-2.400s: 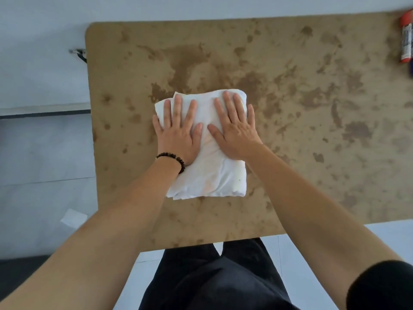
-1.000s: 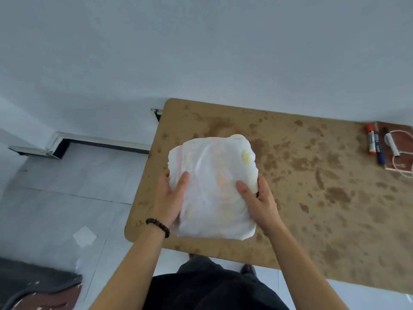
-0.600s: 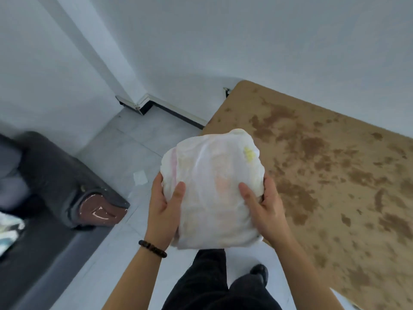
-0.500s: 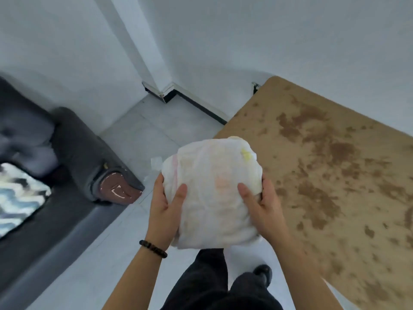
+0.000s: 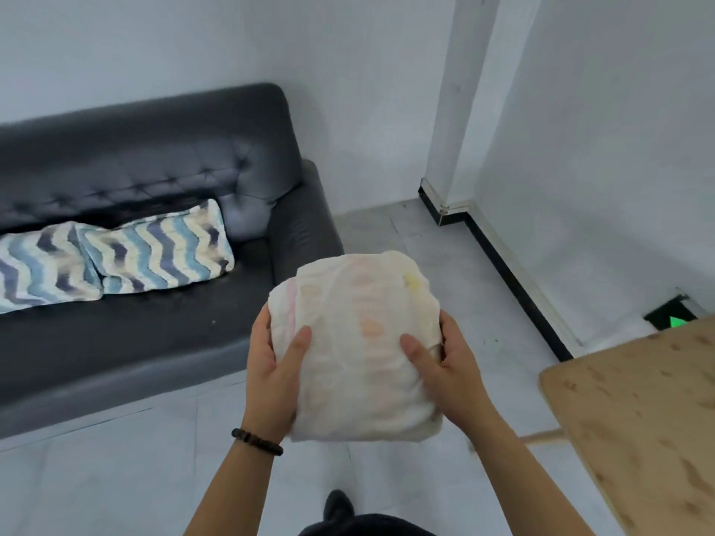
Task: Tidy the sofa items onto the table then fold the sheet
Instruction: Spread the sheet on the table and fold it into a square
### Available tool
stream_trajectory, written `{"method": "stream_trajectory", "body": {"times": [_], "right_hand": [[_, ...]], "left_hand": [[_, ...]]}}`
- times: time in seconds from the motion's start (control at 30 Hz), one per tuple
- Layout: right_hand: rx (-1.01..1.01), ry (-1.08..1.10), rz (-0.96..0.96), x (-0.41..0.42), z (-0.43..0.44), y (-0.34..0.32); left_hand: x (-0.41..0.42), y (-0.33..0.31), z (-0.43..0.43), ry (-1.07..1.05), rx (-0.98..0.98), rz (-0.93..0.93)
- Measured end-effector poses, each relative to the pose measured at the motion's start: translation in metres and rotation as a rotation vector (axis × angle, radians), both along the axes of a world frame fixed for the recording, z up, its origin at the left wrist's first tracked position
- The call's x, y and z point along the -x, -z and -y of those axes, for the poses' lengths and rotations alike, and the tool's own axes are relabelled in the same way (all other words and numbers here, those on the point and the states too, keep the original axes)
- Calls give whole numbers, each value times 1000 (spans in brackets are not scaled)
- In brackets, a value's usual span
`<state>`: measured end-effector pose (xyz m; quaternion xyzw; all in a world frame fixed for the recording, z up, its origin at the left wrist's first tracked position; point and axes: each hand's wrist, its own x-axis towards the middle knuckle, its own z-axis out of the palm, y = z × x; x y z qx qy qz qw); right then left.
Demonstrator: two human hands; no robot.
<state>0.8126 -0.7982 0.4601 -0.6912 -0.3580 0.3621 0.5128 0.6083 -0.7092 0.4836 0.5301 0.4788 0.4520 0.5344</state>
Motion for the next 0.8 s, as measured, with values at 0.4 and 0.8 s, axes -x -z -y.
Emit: {"method": "stream_trajectory", "body": {"times": [0.4, 0.8], "right_hand": [[59, -13, -31, -5, -205, 18], [212, -151, -139, -114, -487, 70]], "left_hand": [[-5, 24, -196, 17, 69, 12], [-106, 75, -451, -61, 256, -65]]}}
